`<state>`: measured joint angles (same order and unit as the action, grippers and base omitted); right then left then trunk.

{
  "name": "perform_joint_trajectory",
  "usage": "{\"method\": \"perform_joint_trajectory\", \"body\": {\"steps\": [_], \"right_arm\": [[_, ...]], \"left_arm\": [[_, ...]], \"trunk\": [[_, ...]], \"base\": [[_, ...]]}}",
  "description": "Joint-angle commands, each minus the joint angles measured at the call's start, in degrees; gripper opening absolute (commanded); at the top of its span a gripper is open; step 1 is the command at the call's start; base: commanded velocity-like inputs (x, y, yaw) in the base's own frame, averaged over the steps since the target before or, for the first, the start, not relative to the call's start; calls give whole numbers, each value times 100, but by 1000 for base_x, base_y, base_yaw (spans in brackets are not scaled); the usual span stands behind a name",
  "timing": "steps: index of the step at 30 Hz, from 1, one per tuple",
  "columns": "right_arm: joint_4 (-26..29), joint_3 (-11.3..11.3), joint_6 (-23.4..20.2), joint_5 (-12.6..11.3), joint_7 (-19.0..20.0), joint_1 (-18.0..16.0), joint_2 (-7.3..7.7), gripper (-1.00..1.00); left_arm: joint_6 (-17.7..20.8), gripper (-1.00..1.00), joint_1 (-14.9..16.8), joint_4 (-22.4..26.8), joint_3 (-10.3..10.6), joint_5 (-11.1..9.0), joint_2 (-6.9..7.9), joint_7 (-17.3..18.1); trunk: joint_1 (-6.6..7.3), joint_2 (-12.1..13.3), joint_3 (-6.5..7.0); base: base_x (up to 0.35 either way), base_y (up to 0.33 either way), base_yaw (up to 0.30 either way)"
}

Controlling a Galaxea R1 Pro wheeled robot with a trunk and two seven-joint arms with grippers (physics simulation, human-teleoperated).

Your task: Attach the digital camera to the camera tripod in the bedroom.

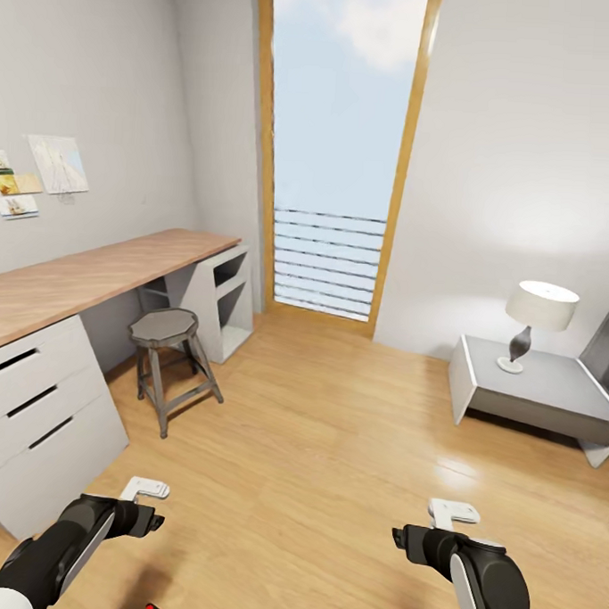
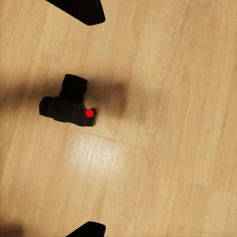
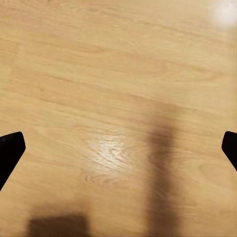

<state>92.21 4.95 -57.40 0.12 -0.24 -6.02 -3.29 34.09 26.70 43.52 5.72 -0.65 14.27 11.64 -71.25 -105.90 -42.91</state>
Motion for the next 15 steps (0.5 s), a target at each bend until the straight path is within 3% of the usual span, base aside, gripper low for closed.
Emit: {"method": "perform_joint_trajectory", "body": {"steps": [1,15], "right_arm": [[6,6,-25,-1,-2,-4,-5,100],[12,-17,-32,-11,-2,-44,-36,100]], "left_arm": [[24,100,3,7,17,-5,6,10],[6,100,-4,7,-24,-24,15,46]], "trunk": [[1,-3,-6],[1,-3,-6]], "base": [[-1,81,-26],[0,52,-10]]}}
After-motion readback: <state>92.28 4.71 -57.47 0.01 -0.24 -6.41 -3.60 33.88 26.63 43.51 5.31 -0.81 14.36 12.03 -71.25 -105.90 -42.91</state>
